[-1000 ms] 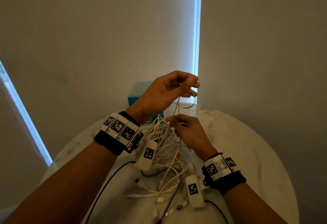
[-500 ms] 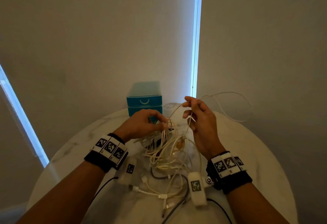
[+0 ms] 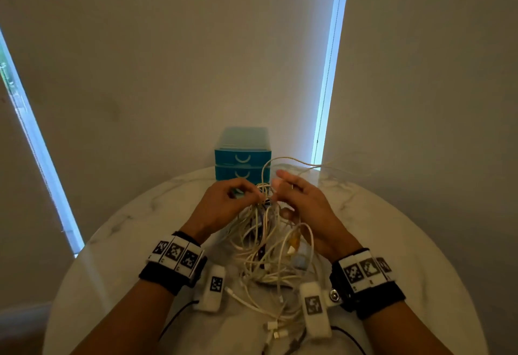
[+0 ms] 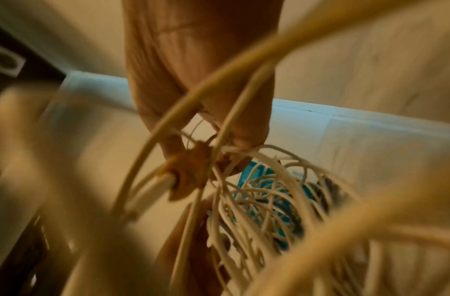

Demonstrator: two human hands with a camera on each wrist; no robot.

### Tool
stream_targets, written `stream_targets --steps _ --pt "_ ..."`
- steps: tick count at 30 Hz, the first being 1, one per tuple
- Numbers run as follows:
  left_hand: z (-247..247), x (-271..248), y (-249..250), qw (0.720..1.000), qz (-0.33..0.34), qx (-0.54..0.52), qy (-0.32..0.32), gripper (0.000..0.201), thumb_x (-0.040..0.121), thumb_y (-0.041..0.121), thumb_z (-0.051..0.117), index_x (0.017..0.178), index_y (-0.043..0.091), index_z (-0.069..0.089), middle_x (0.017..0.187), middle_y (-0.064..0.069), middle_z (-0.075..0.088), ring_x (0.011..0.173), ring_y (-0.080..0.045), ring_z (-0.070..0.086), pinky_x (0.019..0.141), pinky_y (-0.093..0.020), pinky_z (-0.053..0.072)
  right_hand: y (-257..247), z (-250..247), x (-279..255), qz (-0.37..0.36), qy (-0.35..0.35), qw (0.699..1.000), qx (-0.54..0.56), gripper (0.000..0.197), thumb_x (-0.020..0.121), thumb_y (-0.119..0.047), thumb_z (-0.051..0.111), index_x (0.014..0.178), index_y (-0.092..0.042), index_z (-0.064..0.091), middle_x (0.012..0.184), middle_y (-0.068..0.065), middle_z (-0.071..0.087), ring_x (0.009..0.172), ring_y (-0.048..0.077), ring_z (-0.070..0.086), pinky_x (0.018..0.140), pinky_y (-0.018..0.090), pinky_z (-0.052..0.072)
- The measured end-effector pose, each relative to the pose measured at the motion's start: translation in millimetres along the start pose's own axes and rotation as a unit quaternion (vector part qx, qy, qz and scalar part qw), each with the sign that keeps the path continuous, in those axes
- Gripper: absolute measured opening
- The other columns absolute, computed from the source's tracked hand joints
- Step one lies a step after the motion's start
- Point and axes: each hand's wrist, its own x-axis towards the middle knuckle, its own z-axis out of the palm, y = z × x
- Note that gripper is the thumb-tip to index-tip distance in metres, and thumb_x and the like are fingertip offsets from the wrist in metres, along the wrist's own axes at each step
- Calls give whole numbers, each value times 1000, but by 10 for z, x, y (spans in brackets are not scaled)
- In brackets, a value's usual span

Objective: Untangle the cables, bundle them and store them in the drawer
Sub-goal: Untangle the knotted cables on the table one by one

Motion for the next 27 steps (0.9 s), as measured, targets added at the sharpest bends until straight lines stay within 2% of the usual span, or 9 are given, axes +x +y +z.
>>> stream_targets --steps 3,9,11,15,18,20,22,24,27 --pt "42 16 -44 1000 -12 11 25 8 95 27 77 87 29 80 88 12 78 78 -3 67 81 -34 54 115 -41 1 -8 7 993 -114 49 88 -13 86 133 -20 67 118 3 77 92 16 76 67 24 56" --pt "-17 -20 -27 992 12 -70 107 11 98 19 71 90 18 78 92 4 78 92 -19 72 90 -37 57 249 -143 48 -7 -24 964 -264 24 88 -2 84 108 -10 75 104 3 82 77 7 74 60 21 54" --pt "-3 -38 28 989 39 -88 116 5 97 18 74 92 18 76 91 1 76 89 -24 70 86 -38 57 237 -118 39 -21 -29 958 -283 24 87 2 83 107 -11 76 102 1 82 76 4 73 58 16 51" --pt "60 -61 103 992 65 -73 74 2 96 29 78 98 28 77 94 6 74 86 -29 65 80 -41 55 166 -36 12 -103 -21 952 -286 16 95 -19 80 111 -24 80 97 -11 79 83 6 73 65 14 53" --pt "72 -69 98 997 58 -57 19 10 98 38 76 106 33 79 102 10 76 82 -15 65 80 -41 56 186 -22 18 -132 -9 948 -291 12 99 -24 76 110 -24 81 94 -10 78 84 9 74 67 17 56" --pt "61 -74 102 997 49 -56 20 11 99 39 75 108 34 80 105 12 78 88 -6 67 82 -34 53 190 -55 24 -122 10 954 -274 11 98 -23 78 108 -20 81 91 -4 79 77 7 73 64 17 55" --pt "50 -85 97 998 30 -58 12 14 96 41 78 110 38 79 107 10 76 90 -5 67 83 -25 53 191 -95 24 -107 35 962 -247 10 97 -22 78 106 -18 81 87 0 80 70 6 72 59 17 53" --pt "64 -119 88 998 1 -60 -28 26 88 43 86 112 44 76 108 9 72 84 2 64 80 -19 54 201 -115 23 -105 52 965 -236 9 96 -22 79 104 -20 82 87 1 80 67 8 71 58 20 55" --pt "99 -128 67 997 -37 -58 -38 33 80 40 93 107 44 74 111 11 70 86 3 65 75 -19 53 206 -127 31 -117 48 959 -253 7 96 -21 80 103 -21 83 94 -1 80 75 12 75 63 25 61"
